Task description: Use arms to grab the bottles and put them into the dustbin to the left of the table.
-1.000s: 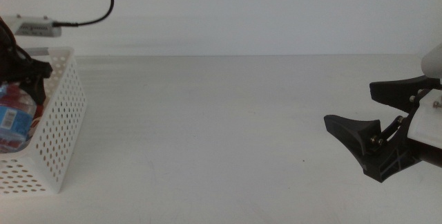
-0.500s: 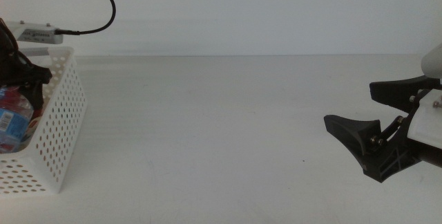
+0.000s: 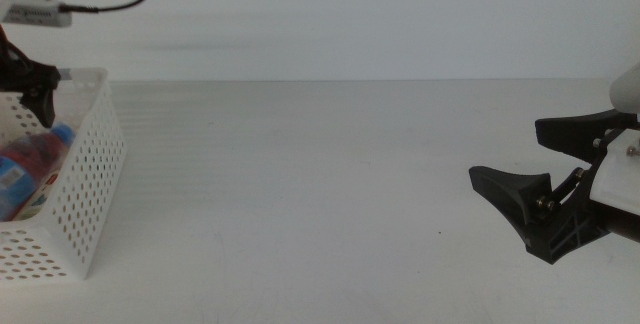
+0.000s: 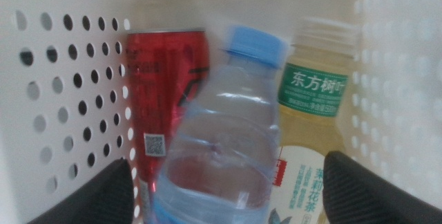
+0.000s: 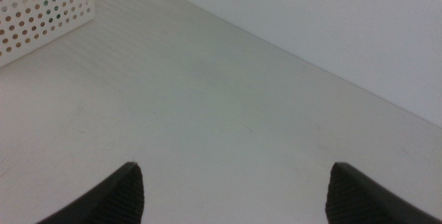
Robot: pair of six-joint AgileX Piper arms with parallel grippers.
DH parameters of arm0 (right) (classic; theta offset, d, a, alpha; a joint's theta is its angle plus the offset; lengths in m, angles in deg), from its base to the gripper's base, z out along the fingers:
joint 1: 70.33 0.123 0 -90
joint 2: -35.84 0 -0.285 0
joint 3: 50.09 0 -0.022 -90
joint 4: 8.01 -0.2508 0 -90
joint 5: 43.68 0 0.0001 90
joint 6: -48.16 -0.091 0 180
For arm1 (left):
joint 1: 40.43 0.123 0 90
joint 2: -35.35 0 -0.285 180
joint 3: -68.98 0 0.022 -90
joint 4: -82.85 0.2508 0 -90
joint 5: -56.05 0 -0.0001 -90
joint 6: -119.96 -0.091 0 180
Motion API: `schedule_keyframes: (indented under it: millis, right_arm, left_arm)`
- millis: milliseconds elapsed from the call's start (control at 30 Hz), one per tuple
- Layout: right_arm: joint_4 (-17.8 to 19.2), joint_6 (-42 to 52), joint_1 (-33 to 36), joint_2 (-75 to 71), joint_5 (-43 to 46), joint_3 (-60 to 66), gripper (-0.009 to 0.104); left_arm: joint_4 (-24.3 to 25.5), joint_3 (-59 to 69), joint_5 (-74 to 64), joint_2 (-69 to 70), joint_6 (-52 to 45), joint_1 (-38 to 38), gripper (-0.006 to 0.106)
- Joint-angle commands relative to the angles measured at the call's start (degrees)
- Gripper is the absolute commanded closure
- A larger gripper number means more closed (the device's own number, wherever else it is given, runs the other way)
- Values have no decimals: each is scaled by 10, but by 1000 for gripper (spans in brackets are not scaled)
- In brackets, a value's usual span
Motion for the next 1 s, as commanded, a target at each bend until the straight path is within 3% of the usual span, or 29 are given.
schedule_keyframes:
  millis: [0, 300, 467, 967]
  right_arm:
    - [4, 5, 0, -4, 38, -16, 16]
    - [4, 5, 0, -4, 38, -16, 16]
    - [4, 5, 0, -4, 38, -16, 16]
    - [4, 5, 0, -4, 38, -16, 16]
  left_arm:
    - [-12, -18, -41, 48, 17, -2, 11]
    - [-66, -8, -27, 134, 33, -2, 15]
    - [-124, 64, 79, 228, 35, -32, 18]
    - [-118, 368, 394, 516, -28, -198, 20]
